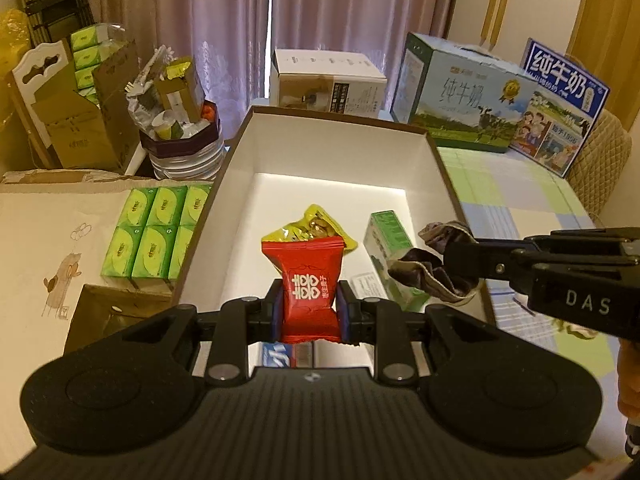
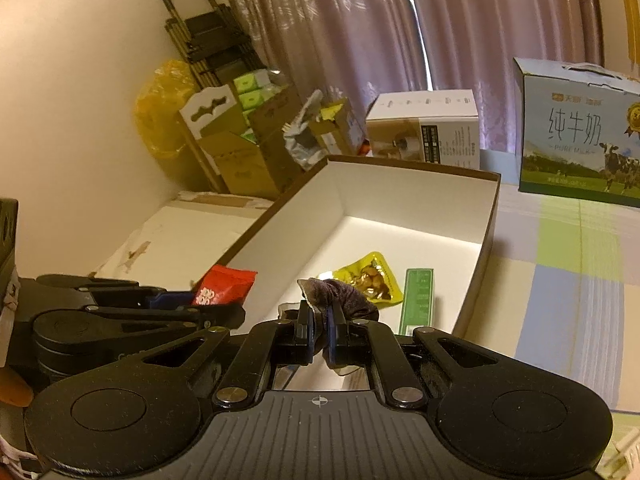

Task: Organize objects
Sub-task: 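Carry red packet and dark sock into the brown box and release both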

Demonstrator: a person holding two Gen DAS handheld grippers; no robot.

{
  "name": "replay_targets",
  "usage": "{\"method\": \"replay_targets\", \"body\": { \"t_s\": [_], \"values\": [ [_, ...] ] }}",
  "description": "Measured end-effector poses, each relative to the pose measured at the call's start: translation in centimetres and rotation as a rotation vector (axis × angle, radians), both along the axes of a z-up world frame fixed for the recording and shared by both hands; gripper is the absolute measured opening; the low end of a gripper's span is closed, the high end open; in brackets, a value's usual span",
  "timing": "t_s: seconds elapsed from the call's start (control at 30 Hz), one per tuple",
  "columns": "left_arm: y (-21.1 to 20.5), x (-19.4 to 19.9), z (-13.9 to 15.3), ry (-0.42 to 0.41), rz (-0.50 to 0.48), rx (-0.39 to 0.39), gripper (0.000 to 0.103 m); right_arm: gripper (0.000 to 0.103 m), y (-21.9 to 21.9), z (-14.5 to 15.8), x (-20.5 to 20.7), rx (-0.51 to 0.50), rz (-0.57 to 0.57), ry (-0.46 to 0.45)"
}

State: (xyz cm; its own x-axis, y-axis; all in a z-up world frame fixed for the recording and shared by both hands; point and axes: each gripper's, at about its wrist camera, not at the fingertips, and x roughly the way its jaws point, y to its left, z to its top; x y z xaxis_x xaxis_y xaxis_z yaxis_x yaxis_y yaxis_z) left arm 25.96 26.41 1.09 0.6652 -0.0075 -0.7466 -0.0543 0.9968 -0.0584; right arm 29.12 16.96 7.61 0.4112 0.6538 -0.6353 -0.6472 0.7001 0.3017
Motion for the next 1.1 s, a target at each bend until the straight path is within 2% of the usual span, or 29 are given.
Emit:
{"method": "replay_targets", "body": {
  "t_s": [0.5,0.7,0.87,1.1],
  "values": [
    [2.4,8.1,-3.3,0.072,-0.068,0.036,0.023,0.003,3.1,-2.1,5.5,-0.043,-0.055,0.028],
    [2.7,9.6,-4.3,0.083,-0.087,0.038,0.024,0.003,3.7,-2.8,6.5,-0.054,-0.065,0.043],
    [2.7,10.1,-4.6,0.077,-0.120,0.047,0.030,0.003,3.8,-3.2,7.0,-0.058,-0.067,0.049],
    [2.9,10.3,-4.6,0.076,-0.115,0.042,0.033,0.003,4.1,-3.5,7.3,-0.061,-0.065,0.056]
  ]
}}
